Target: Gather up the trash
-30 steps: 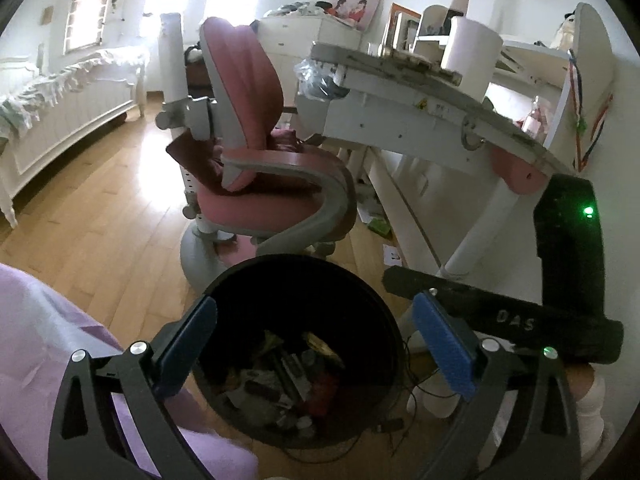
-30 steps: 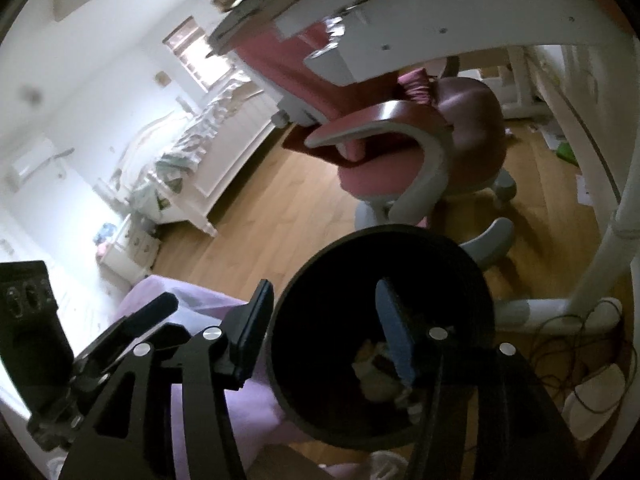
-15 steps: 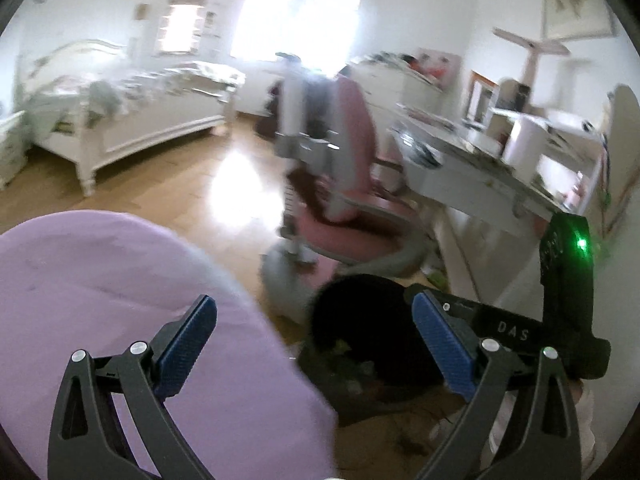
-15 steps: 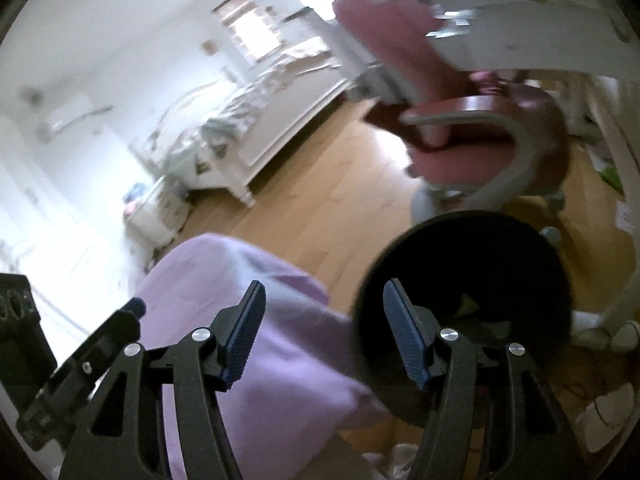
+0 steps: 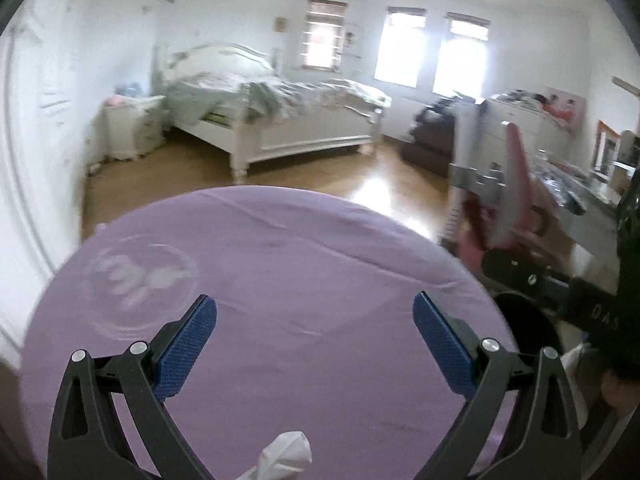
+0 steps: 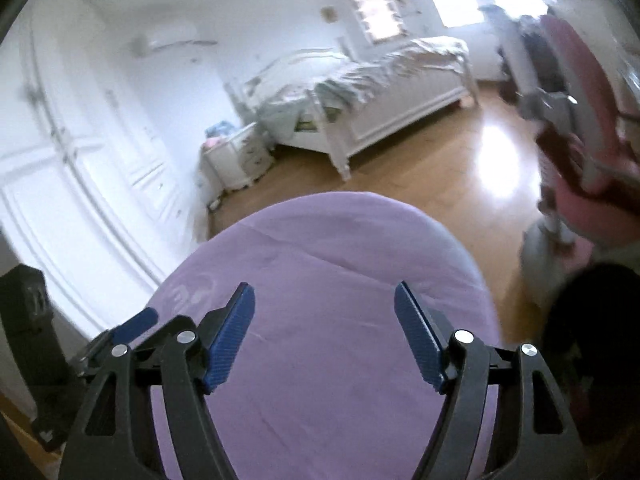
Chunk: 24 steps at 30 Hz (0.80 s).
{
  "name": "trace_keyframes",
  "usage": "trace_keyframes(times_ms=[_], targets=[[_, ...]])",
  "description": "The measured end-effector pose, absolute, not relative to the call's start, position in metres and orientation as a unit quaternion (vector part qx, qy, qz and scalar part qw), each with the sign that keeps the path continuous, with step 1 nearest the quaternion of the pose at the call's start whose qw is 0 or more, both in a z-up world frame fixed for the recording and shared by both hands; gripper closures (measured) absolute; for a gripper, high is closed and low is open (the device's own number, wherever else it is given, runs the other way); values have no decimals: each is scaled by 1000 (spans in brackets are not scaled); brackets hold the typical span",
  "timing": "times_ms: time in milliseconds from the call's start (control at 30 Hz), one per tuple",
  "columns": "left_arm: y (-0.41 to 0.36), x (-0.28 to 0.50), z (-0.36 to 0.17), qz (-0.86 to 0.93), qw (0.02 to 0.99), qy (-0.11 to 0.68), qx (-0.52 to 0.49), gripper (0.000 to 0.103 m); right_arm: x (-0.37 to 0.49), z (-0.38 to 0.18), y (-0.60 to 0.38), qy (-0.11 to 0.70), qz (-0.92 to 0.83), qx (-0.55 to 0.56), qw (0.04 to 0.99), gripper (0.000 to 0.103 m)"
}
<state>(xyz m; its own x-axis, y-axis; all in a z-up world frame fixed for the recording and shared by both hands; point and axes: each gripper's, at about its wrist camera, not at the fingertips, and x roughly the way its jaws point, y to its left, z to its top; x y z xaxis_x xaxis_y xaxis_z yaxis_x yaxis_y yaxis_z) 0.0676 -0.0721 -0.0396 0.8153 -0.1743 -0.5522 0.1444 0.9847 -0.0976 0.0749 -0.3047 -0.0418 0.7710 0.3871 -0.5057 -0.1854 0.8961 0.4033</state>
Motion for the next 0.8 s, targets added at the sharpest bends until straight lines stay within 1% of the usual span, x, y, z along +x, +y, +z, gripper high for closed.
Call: trace_keyframes(times_ms=[33, 167, 233, 267, 367, 467, 567, 800], targets=[[-64, 66, -40, -75, 954, 289, -27, 5, 78, -41, -295, 299, 156, 162, 927, 23], [-37, 61, -41, -47, 958, 279, -33, 5, 87, -42, -252, 280, 146, 125, 941, 19], [-30, 62, -42, -36, 959, 280, -36, 5, 90, -44, -234, 268, 132, 105, 949, 9], [-21, 61, -43, -32, 959, 280, -39, 5, 90, -45, -227, 257, 127, 97, 953, 8], [-13, 61, -46, -25, 959, 280, -40, 5, 87, -47, -213, 226, 115, 86, 963, 5], [-8, 63, -48, -21, 958, 282, -42, 5, 85, -49, -206, 212, 101, 75, 969, 5], [-3, 64, -52, -18, 957, 285, -48, 5, 79, -47, -205, 178, 95, 78, 976, 5], [0, 66, -55, -20, 953, 294, -66, 5, 75, -47, -207, 171, 87, 78, 978, 5]])
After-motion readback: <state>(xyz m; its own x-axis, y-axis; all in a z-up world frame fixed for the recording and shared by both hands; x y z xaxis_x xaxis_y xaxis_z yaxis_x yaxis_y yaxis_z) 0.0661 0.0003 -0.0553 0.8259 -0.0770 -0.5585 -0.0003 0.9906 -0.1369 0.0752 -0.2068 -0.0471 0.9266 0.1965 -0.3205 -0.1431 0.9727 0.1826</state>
